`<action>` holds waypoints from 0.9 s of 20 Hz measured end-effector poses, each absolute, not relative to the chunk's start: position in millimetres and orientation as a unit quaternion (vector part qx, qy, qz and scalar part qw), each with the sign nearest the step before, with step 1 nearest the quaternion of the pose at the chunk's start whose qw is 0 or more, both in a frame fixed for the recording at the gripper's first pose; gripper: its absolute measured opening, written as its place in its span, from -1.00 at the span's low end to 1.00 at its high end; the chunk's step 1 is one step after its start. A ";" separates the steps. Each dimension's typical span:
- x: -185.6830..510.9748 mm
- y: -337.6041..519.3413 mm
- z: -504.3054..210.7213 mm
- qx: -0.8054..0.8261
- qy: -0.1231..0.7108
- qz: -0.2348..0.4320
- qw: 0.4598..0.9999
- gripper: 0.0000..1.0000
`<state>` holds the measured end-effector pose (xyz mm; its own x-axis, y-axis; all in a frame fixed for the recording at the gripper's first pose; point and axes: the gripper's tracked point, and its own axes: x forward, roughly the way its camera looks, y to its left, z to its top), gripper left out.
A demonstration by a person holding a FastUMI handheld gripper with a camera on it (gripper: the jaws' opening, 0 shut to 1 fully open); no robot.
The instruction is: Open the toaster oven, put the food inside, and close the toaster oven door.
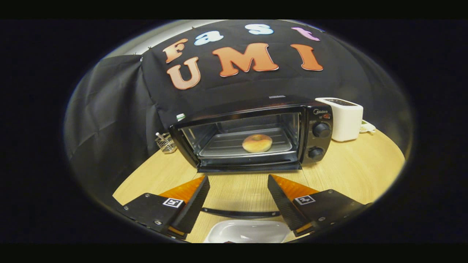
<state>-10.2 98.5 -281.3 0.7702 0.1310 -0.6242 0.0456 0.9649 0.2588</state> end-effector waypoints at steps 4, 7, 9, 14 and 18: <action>-40.3 93.7 -294.6 0.111 0.361 0.019 0.926 0.90; -57.4 90.0 -305.1 0.096 0.378 0.014 0.921 0.90; -67.5 92.1 -311.4 0.096 0.390 0.011 0.916 0.90; -84.0 90.7 -326.0 0.084 0.412 -0.005 0.907 0.90; -80.9 91.7 -333.0 0.092 0.424 -0.013 0.901 0.90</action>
<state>-80.9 91.7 -333.0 0.6401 0.0549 -0.7663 0.1008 0.9828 0.1546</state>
